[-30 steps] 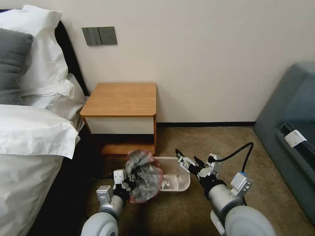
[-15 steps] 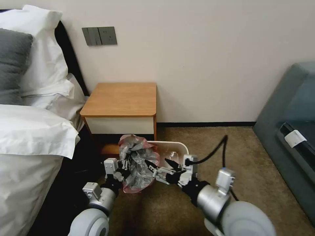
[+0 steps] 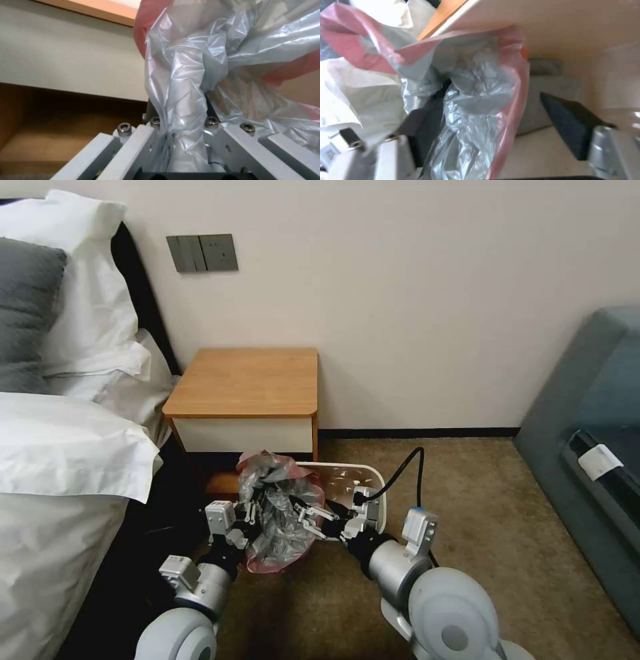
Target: Pick up the garbage bag from the table and place it over the trash can.
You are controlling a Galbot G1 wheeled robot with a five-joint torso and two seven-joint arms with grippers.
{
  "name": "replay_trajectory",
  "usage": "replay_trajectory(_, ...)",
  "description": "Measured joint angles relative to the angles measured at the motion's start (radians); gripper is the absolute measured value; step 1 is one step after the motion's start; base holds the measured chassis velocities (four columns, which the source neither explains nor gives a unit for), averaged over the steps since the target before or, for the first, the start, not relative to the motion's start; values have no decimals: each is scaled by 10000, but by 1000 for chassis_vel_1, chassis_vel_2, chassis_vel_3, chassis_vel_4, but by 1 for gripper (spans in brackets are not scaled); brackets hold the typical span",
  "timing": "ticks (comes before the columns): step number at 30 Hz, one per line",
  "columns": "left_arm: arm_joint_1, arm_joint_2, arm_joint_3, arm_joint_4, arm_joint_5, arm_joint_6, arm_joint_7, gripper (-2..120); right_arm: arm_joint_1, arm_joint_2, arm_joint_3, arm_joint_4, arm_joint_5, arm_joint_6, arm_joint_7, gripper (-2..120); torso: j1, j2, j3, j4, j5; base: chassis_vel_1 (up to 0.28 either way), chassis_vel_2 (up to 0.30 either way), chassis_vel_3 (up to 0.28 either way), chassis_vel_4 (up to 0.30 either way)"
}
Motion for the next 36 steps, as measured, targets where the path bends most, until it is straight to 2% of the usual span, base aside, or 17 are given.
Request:
replay_trajectory(1,0,0,0,0,0,0,0,6,0,0,0,0,0,0,0,74,0,0,0,0,0,0,0,0,0)
replay_trajectory(5,55,-34,-7,-65,-12,-34,43,6,38,159,-59,-198,-38,118,-24,57,0,0,0,1,0,0,0,0,0)
replay_trajectory(6,55,-34,-7,-65,-12,-34,43,6,38,159,-59,-198,-38,118,-24,57,0,0,0,1,0,0,0,0,0)
replay_trajectory(10,124,-76,-10,-151,-13,-44,77,6,-12,242,-60,-263,-63,216,-37,37,0,0,0,0,1,0,0,0,0)
replay_trajectory(11,124,-76,-10,-151,-13,-44,77,6,-12,242,-60,-263,-63,216,-37,37,0,0,0,0,1,0,0,0,0)
replay_trajectory(14,164,-101,-29,-169,-9,-44,88,6,-38,302,-60,-251,-85,289,-67,24,0,0,0,1,1,0,0,0,0)
replay_trajectory(15,164,-101,-29,-169,-9,-44,88,6,-38,302,-60,-251,-85,289,-67,24,0,0,0,1,1,0,0,0,0)
replay_trajectory(18,213,-141,-46,-209,18,-44,100,6,-69,328,-73,-144,-210,318,-116,10,0,0,0,0,0,0,0,0,0)
replay_trajectory(21,237,-169,-48,-245,20,-40,104,6,-107,322,-76,-63,-232,331,-154,2,0,0,-1,1,0,0,0,0,0)
replay_trajectory(28,254,-229,-103,-270,52,48,-78,6,-353,253,2,281,-280,457,-207,0,0,0,-1,0,0,0,0,0,0)
replay_trajectory(32,203,-255,-163,-327,-209,401,-517,6,-631,126,278,695,-366,476,-202,0,0,0,-1,0,1,0,0,0,0)
replay_trajectory(36,140,-285,-197,-286,-245,539,-701,6,-778,49,532,987,-370,476,-200,0,0,0,-1,0,1,0,0,0,0)
